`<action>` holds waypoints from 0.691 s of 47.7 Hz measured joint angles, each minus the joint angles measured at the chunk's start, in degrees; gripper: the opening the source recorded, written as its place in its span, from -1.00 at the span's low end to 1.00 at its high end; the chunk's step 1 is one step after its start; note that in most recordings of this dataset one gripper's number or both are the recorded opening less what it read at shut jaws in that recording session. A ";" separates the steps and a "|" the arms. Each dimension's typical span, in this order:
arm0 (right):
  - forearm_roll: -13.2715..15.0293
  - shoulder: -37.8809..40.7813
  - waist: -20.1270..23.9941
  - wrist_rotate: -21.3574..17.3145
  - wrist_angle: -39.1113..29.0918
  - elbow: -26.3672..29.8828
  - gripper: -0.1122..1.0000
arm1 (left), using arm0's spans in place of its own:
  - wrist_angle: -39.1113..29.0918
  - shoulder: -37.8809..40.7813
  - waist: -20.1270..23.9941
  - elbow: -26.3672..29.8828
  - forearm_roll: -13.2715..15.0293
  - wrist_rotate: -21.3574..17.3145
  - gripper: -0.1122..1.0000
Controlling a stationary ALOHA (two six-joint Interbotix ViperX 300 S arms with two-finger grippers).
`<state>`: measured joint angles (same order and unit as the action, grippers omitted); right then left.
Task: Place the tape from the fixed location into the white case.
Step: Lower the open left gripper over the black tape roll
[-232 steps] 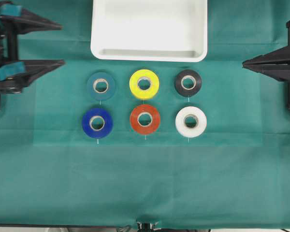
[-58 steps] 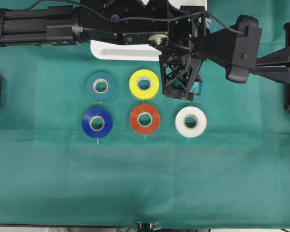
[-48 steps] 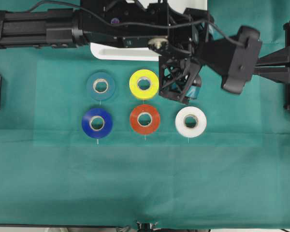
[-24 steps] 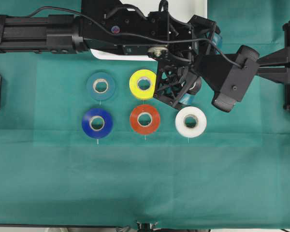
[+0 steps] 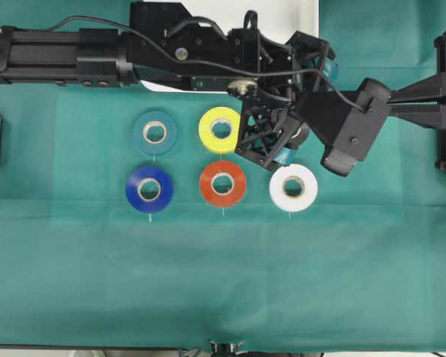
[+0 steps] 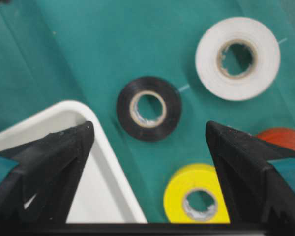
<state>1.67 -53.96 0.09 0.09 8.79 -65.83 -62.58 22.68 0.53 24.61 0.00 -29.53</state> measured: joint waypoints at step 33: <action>0.09 0.00 0.00 0.00 0.00 0.00 -0.80 | 13.89 0.62 1.14 -13.36 -0.09 -1.49 1.00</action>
<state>1.76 -53.96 0.09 0.09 8.79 -65.83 -48.69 23.29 1.67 11.25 -0.09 -31.03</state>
